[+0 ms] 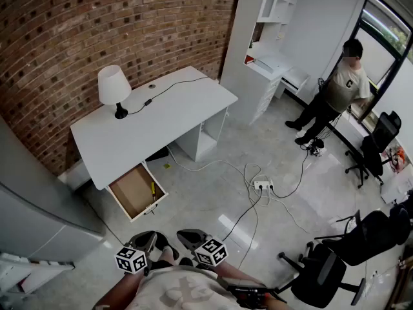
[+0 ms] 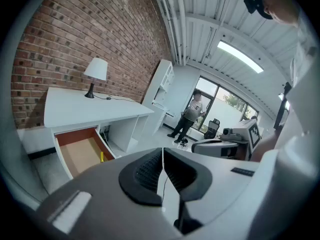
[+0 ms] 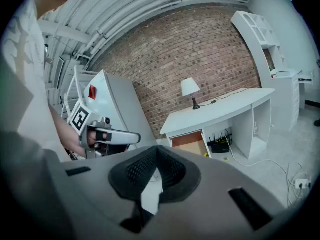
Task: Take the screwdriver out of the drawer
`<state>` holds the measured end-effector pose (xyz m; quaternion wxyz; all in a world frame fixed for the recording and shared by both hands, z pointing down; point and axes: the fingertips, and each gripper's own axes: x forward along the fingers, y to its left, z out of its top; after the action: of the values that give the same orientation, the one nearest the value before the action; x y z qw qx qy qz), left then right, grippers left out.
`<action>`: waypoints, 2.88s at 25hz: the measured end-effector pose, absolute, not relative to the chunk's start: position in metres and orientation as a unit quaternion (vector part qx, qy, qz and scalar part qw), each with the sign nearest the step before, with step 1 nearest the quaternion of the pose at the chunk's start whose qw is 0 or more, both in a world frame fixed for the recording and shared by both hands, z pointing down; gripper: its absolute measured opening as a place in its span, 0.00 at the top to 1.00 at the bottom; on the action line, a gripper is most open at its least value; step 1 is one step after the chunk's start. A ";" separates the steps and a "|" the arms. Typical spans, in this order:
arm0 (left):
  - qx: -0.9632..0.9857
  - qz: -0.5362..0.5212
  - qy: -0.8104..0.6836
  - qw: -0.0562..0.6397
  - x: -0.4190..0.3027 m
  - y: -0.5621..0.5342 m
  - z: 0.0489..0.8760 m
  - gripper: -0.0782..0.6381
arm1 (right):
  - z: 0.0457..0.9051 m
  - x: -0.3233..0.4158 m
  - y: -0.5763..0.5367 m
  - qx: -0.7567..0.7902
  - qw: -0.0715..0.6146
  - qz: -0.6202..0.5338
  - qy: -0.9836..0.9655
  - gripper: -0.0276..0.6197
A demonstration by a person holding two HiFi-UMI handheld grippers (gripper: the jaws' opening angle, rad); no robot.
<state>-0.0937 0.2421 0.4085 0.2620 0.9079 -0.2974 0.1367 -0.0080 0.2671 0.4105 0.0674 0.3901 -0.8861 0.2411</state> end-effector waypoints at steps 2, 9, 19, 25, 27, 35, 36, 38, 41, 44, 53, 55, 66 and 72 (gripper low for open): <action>0.909 0.135 -0.296 0.262 -0.091 0.242 0.407 0.87 | 0.406 -0.003 0.267 0.396 0.067 0.236 -0.885 0.95; 0.905 0.134 -0.306 0.262 -0.083 0.248 0.408 0.87 | 0.401 0.016 0.273 0.401 0.061 0.230 -0.885 0.95; 0.912 0.146 -0.290 0.250 -0.071 0.234 0.396 0.87 | 0.403 0.017 0.265 0.411 0.054 0.236 -0.879 0.95; 0.912 0.149 -0.289 0.251 -0.068 0.223 0.396 0.87 | 0.406 0.021 0.255 0.414 0.056 0.239 -0.877 0.95; 0.912 0.151 -0.288 0.252 -0.068 0.219 0.397 0.87 | 0.406 0.021 0.250 0.416 0.055 0.241 -0.875 0.95; 0.910 0.150 -0.292 0.255 -0.073 0.210 0.397 0.87 | 0.410 0.017 0.237 0.416 0.059 0.250 -0.872 0.95; 0.908 0.150 -0.294 0.257 -0.076 0.210 0.398 0.87 | 0.411 0.015 0.237 0.415 0.059 0.252 -0.872 0.95; 0.906 0.149 -0.296 0.262 -0.079 0.209 0.401 0.87 | 0.413 0.014 0.235 0.415 0.062 0.254 -0.872 0.95; 0.905 0.148 -0.297 0.268 -0.081 0.205 0.404 0.87 | 0.415 0.013 0.231 0.417 0.066 0.257 -0.869 0.95; 0.904 0.145 -0.296 0.272 -0.081 0.200 0.404 0.87 | 0.414 0.012 0.228 0.416 0.071 0.260 -0.868 0.95; 0.904 0.146 -0.290 0.279 -0.089 0.169 0.412 0.87 | 0.419 0.011 0.201 0.429 0.079 0.266 -0.860 0.95; 0.903 0.145 -0.291 0.280 -0.089 0.161 0.414 0.87 | 0.420 0.012 0.193 0.431 0.082 0.268 -0.858 0.95; 0.899 0.142 -0.289 0.295 -0.101 0.105 0.425 0.87 | 0.426 0.011 0.142 0.441 0.100 0.268 -0.851 0.95; 0.906 0.143 -0.271 0.293 -0.091 0.067 0.427 0.87 | 0.429 0.022 0.115 0.455 0.114 0.268 -0.841 0.95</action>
<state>-0.0911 0.0670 0.4274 0.2933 0.9055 -0.2713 0.1429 0.0219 0.1153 0.4288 0.1142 0.4554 -0.8415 0.2675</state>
